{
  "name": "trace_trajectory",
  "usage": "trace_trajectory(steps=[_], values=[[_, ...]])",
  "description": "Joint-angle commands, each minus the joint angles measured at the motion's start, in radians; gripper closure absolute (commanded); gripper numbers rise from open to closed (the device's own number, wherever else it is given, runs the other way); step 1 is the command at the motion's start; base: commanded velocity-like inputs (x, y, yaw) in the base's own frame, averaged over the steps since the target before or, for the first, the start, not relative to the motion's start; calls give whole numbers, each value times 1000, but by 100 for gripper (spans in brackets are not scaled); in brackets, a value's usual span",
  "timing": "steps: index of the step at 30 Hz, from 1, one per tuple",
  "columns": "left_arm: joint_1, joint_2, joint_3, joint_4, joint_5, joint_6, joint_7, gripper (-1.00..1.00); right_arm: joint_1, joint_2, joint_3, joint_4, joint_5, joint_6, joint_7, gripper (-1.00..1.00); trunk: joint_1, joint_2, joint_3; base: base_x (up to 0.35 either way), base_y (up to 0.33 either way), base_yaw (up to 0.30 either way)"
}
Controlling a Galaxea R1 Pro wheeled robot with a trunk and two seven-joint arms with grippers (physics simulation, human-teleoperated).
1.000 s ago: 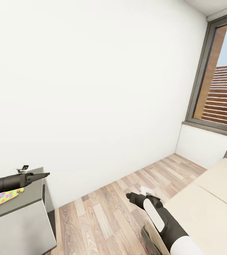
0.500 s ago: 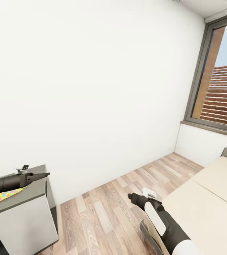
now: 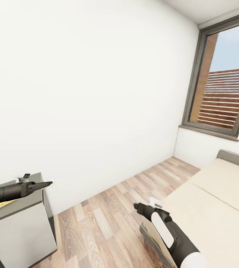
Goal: Put all the toys in the child's room - the three board games (two on the bed and one on the table), the two jigsaw puzzles on the table, and the tennis ball on the table - inside the toy box on the table in the child's room.
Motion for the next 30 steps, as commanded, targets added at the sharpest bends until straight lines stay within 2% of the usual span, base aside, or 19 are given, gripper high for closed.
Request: trace_trajectory(steps=[1,30], values=[[0,0,0,0,1,11,-4,-100,-1,0,3,-1,-10,1,-9,-100,0,-1,-1,-167,0,-267],[0,0,0,0,0,10,-4,-100,-1,0,1,0,-11,3,-9,-100,0,-1,-1,-20,0,-277]])
